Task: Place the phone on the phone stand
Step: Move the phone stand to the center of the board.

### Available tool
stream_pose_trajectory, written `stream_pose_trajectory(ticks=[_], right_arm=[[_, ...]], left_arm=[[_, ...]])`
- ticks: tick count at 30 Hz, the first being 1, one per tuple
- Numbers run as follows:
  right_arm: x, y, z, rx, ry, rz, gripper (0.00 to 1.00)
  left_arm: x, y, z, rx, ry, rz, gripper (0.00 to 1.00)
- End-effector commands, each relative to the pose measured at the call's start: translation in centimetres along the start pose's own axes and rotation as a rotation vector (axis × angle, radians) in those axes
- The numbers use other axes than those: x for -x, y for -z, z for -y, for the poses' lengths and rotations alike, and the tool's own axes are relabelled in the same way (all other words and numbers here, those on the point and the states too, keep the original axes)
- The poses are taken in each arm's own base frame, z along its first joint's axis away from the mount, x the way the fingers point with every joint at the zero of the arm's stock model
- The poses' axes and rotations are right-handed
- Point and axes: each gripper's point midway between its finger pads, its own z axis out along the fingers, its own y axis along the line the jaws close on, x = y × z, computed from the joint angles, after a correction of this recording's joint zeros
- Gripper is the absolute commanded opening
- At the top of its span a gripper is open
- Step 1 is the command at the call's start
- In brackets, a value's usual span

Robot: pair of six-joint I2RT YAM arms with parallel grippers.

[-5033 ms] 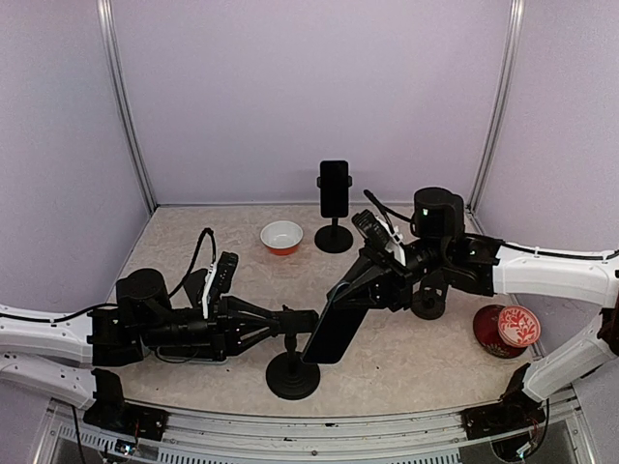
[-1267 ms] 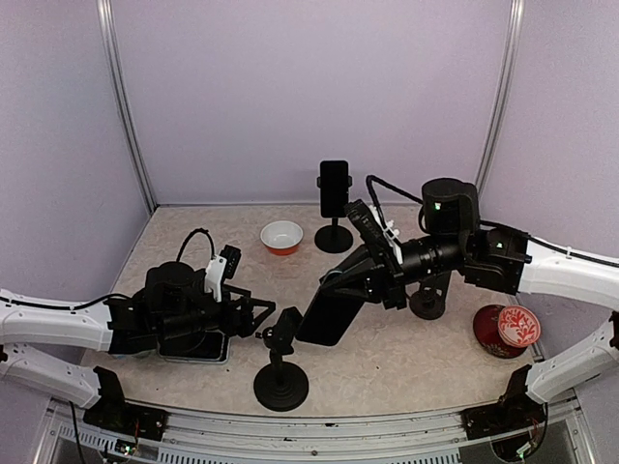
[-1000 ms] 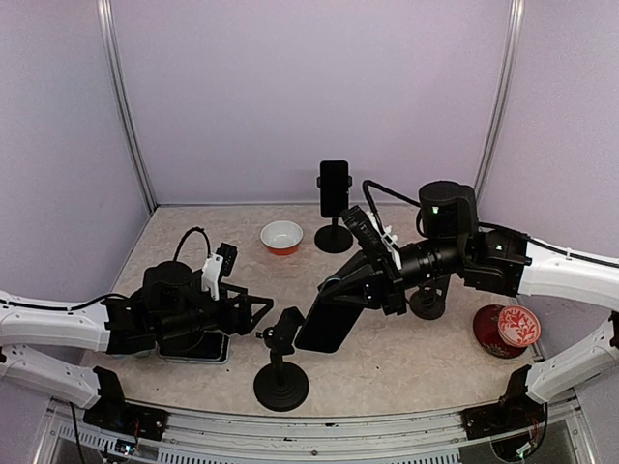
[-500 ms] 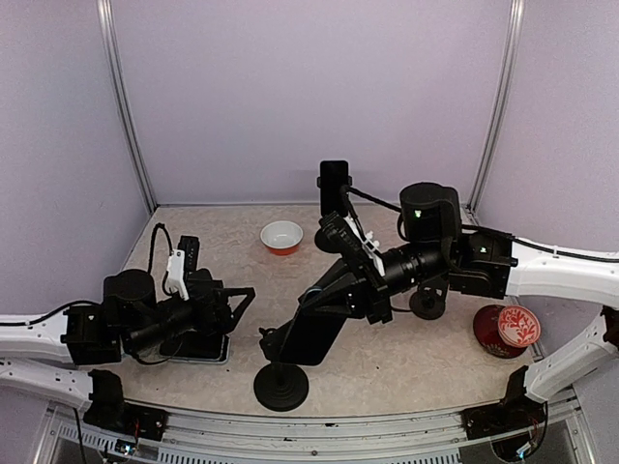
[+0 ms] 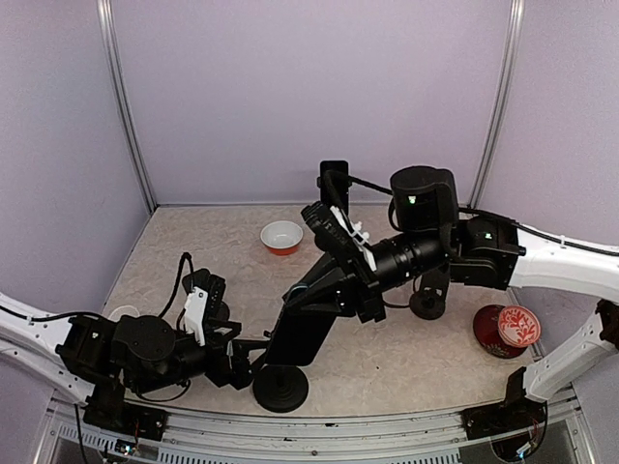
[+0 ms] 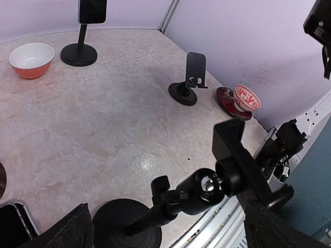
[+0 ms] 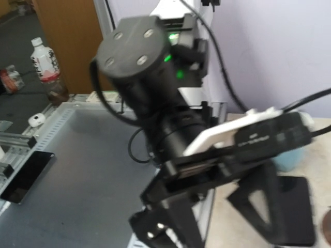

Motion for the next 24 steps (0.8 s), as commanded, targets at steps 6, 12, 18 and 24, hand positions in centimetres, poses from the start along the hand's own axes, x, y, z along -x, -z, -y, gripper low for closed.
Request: stream_pose_trajectory(ticks=[6,12,18,24], right_arm=[[4.9,6.6,-2.3,-0.169,0.156,0.069,0.0],[4.0,9.0,0.6,-0.399,0.127,0.047,0.0],[0.5,6.3,1.9,-0.353,0.048,-0.046,0.0],[-0.3,4.3,1.5,-0.254,0.017,-0.039,0.0]], left_arm=[[2.0,2.8,-0.7,0.141,0.134,0.11,0.99],[2.7,3.3,1.6,0.133,0.108,0.121,0.99],[2.6,2.5,3.7,0.142,0.055,0.09,0.99],[2.3,3.0,4.7,0.116,0.086,0.091,0.99]])
